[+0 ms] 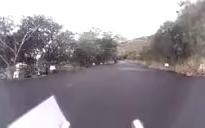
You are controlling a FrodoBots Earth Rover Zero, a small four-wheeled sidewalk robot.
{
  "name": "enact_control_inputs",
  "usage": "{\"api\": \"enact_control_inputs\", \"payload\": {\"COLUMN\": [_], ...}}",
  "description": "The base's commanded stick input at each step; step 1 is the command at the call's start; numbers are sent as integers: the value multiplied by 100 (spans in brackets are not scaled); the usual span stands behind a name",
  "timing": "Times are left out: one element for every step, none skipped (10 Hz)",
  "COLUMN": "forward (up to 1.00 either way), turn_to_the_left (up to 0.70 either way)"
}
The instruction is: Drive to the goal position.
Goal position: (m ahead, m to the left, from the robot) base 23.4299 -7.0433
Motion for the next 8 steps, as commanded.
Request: {"api": "enact_control_inputs", "payload": {"forward": [100, 100, 100, 100, 100, 100, 100, 100], "turn_to_the_left": [0, 0, -40, -40, -40, -40, -40, -40]}}
